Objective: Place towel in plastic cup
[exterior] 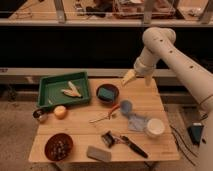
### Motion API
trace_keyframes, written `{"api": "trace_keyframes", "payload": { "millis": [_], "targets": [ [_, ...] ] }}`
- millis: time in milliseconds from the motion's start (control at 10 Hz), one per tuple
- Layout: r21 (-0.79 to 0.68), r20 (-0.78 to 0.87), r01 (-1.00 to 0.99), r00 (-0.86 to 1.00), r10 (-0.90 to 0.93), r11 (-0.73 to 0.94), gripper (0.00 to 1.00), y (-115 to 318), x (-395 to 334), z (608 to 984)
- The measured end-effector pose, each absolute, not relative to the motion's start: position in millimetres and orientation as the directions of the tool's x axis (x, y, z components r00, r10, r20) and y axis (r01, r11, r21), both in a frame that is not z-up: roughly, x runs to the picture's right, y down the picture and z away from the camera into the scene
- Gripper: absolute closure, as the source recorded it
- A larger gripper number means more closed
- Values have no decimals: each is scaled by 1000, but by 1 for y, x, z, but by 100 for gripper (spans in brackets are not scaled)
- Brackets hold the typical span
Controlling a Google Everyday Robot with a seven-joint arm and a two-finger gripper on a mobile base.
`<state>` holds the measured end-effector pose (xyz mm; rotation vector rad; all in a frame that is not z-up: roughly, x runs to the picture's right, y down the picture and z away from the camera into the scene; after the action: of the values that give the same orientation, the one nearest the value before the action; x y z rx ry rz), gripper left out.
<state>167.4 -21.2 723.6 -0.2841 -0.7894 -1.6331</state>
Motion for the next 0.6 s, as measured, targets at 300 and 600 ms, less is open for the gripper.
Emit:
{"api": "trace_keyframes", "payload": {
  "millis": [300,600],
  "targets": [
    [388,581,919,-298,-757,-64,20,-10,170,714],
    [391,581,918,-301,-756,-66,20,-11,168,714]
  ]
}}
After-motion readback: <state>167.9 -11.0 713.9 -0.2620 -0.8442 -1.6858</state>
